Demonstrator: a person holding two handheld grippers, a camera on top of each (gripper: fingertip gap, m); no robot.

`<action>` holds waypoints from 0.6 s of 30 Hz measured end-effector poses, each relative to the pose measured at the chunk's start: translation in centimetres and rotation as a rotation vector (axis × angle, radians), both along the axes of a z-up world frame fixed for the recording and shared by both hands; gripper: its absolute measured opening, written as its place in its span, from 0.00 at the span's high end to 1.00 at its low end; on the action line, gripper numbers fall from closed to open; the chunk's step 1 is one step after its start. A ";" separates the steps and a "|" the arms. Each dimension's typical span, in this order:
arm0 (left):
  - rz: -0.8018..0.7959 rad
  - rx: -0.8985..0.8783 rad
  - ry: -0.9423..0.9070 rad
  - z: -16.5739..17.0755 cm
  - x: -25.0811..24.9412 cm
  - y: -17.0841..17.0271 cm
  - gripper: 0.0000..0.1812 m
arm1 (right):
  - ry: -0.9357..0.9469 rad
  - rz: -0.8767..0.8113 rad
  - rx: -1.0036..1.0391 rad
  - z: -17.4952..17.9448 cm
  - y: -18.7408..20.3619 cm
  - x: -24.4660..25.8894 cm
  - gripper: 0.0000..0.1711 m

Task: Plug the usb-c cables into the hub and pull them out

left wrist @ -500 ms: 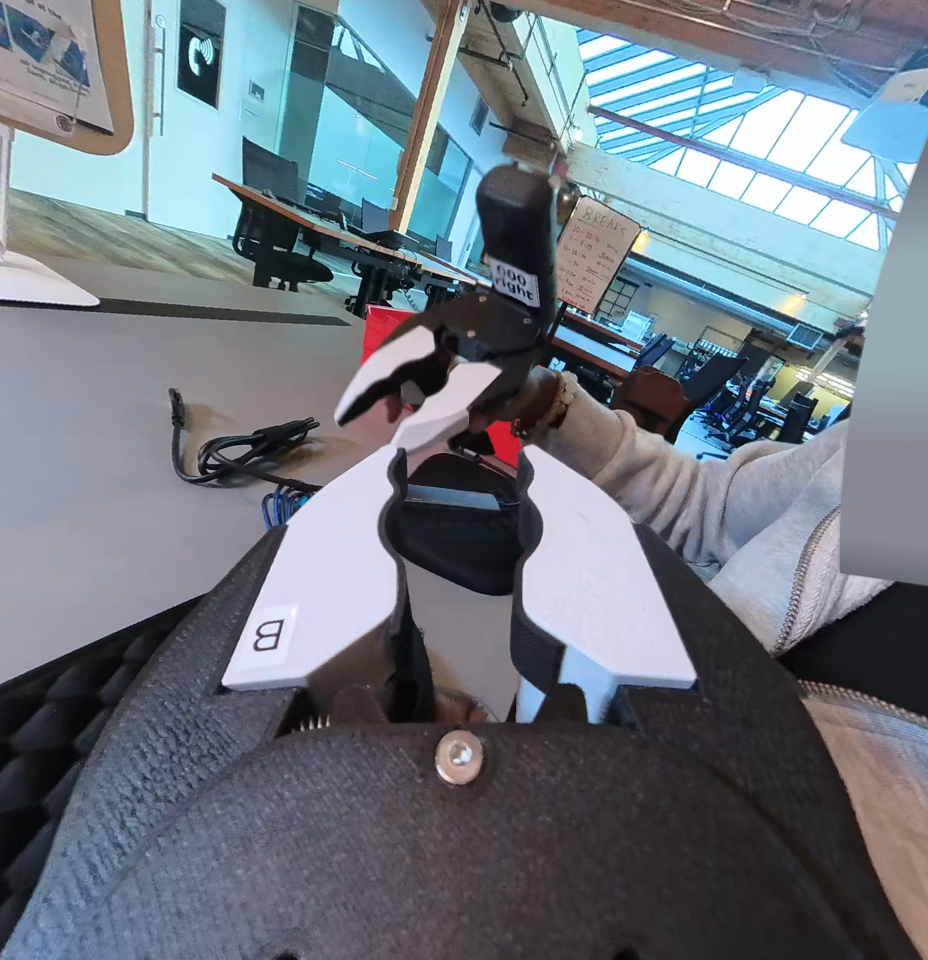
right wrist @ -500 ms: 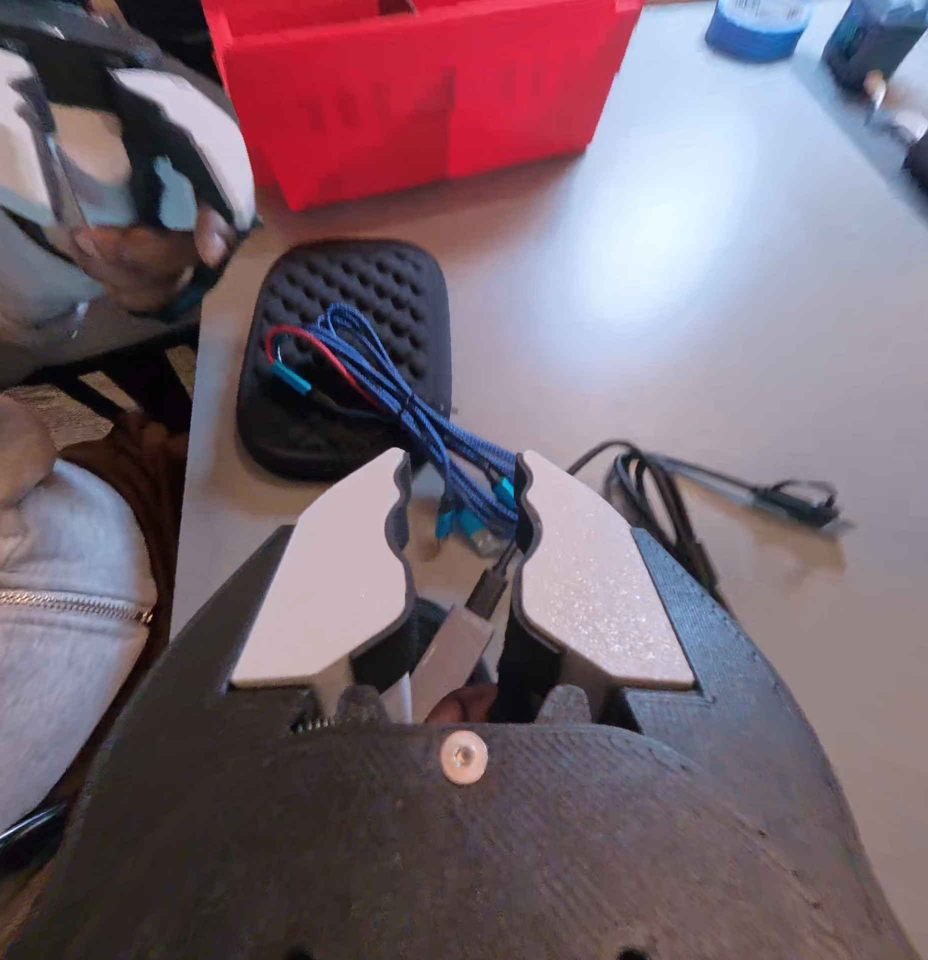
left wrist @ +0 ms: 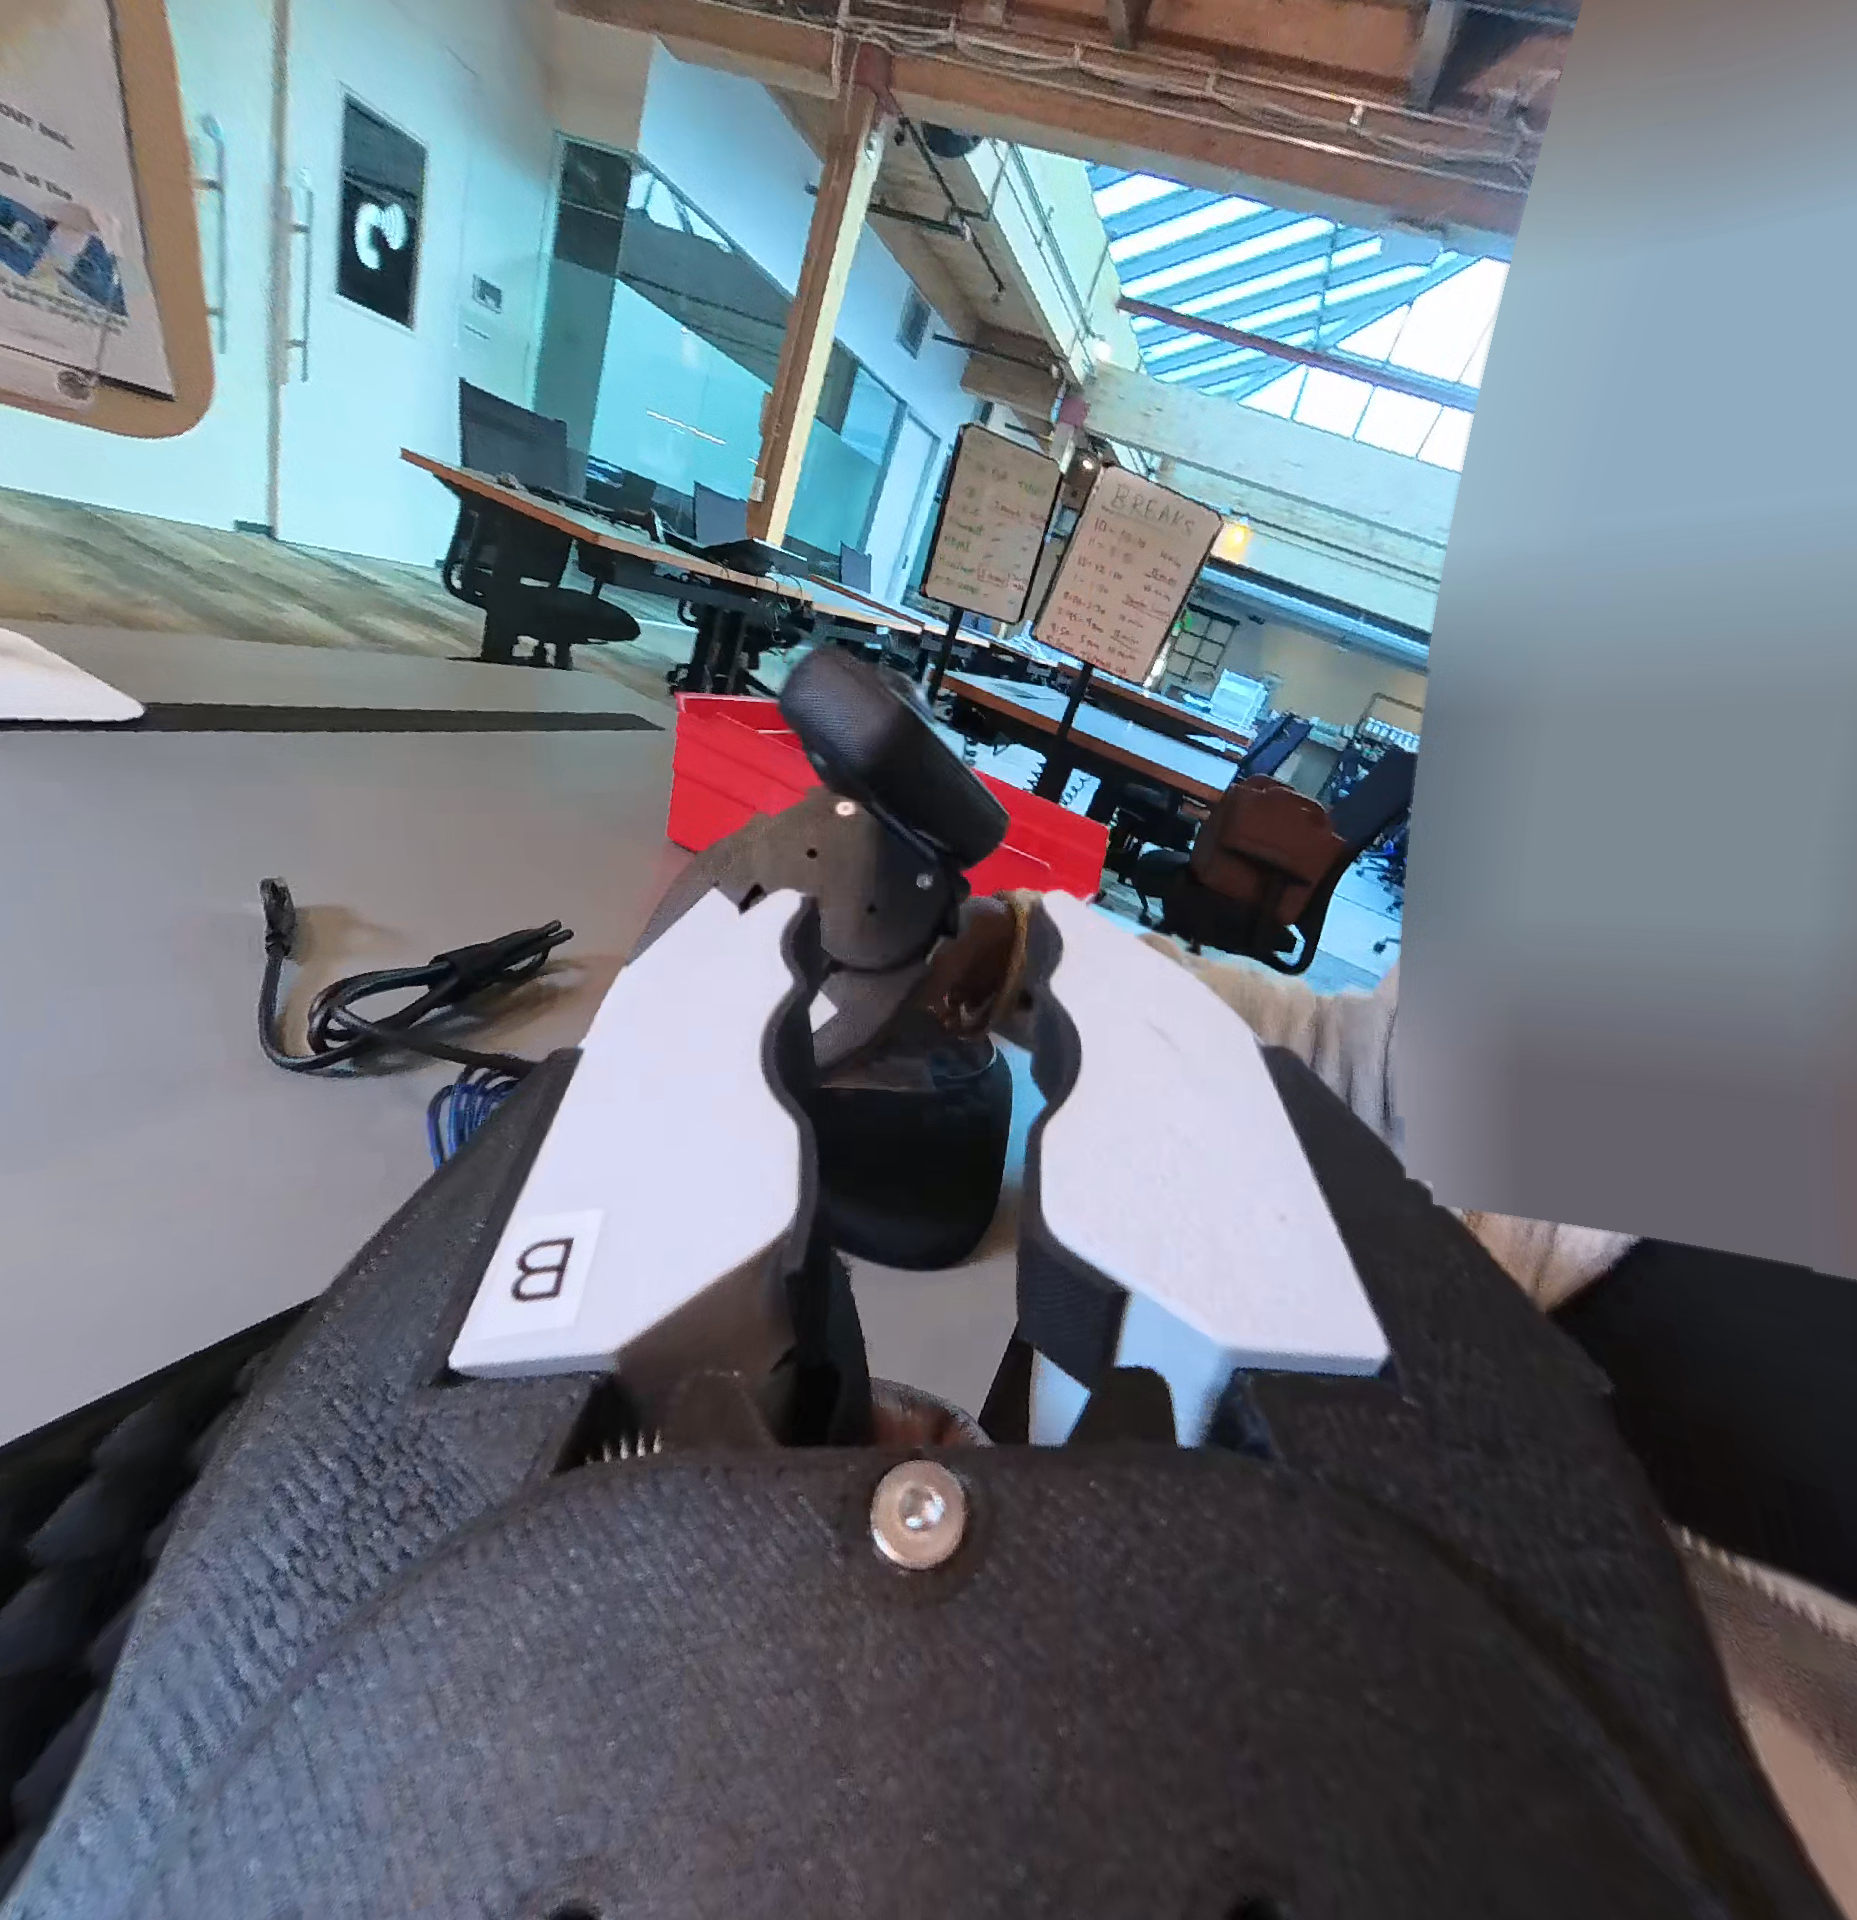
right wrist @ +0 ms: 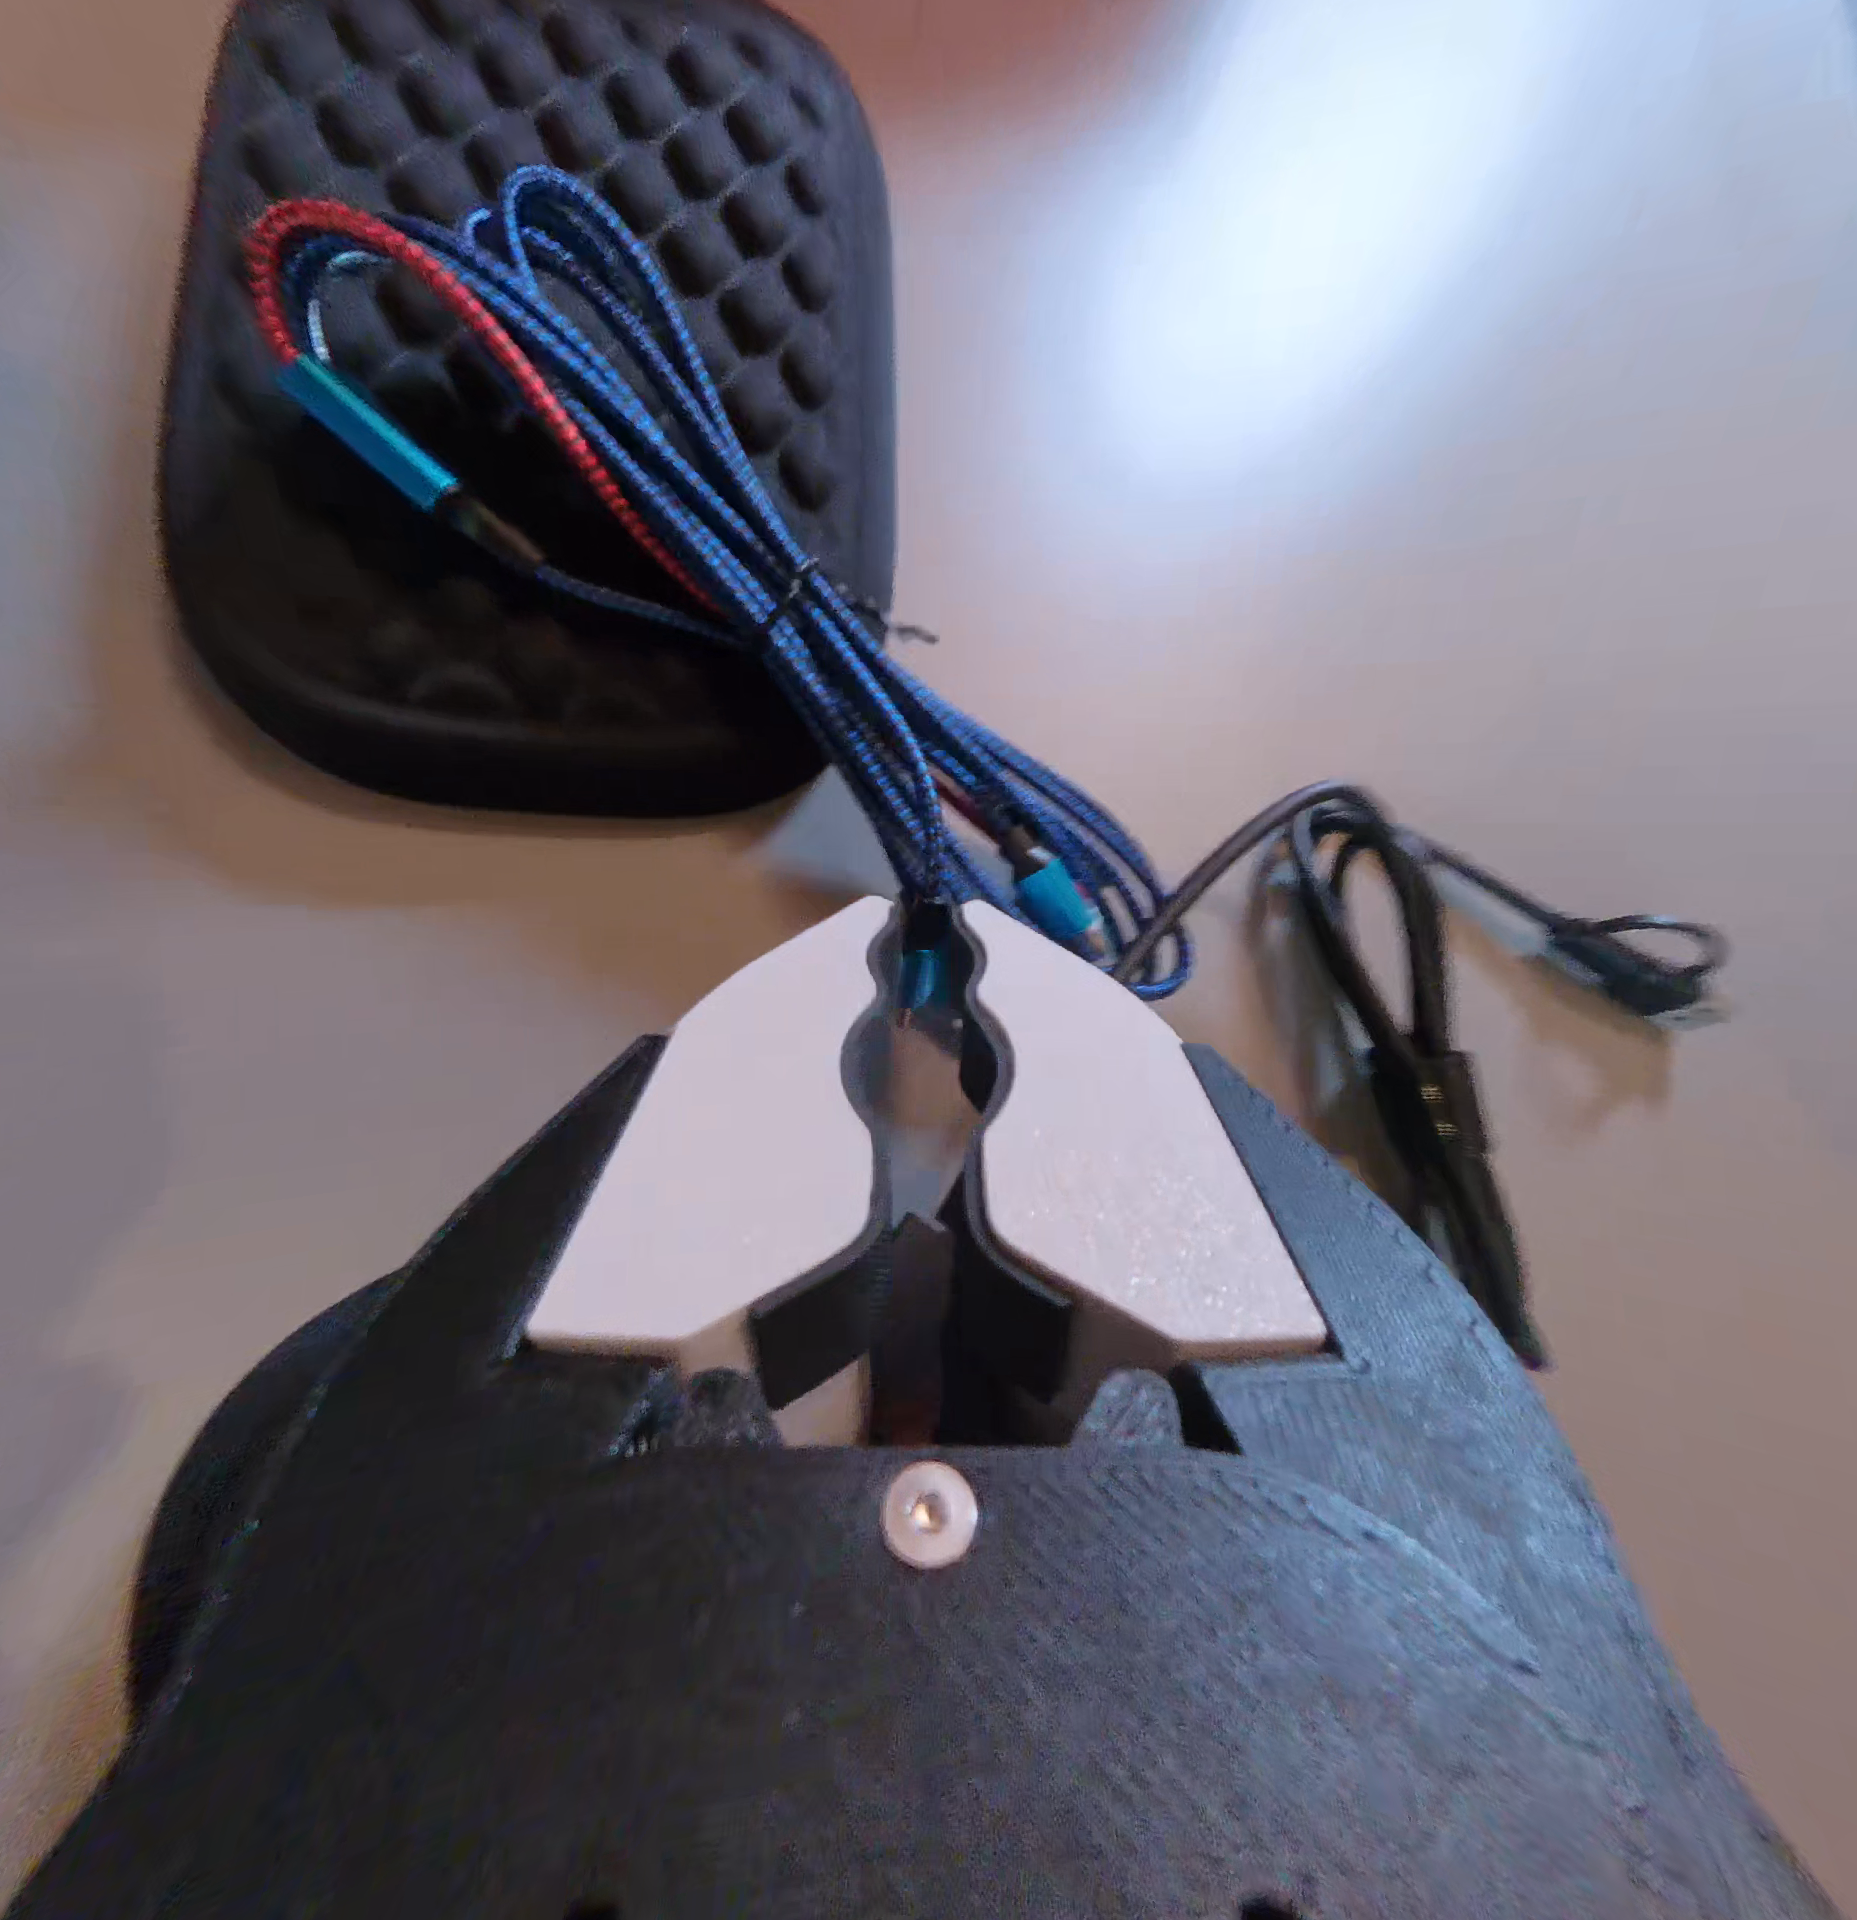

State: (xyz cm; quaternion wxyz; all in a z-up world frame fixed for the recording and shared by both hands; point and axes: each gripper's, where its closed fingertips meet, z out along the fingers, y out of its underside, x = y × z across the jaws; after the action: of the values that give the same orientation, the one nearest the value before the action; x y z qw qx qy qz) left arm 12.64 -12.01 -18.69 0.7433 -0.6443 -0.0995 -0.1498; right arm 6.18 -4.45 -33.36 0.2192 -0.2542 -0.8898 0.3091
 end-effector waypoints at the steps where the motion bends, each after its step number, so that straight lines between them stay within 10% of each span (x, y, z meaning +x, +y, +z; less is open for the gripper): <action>1: 0.026 -0.013 -0.013 -0.1 -0.1 0.4 0.79 | 0.065 -0.010 0.010 0.7 0.1 -0.4 0.96; 5: 0.179 -0.094 -0.059 -3.1 -0.5 3.2 0.78 | 0.295 -0.011 -0.073 6.3 -0.8 -0.7 0.97; 10: -0.006 0.043 -0.291 -4.4 1.3 5.9 0.80 | 0.487 0.068 0.001 10.0 -2.6 0.3 0.97; 18: -0.001 0.458 -0.357 0.1 -1.2 1.7 0.84 | 0.648 0.318 -0.174 15.5 -6.2 4.0 0.97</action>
State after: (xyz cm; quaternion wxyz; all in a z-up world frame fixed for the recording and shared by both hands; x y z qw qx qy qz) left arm 11.43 -10.32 -18.55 0.8401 -0.4231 -0.1919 -0.2799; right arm 10.17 -10.66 -17.91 0.4162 -0.0194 -0.7731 0.4782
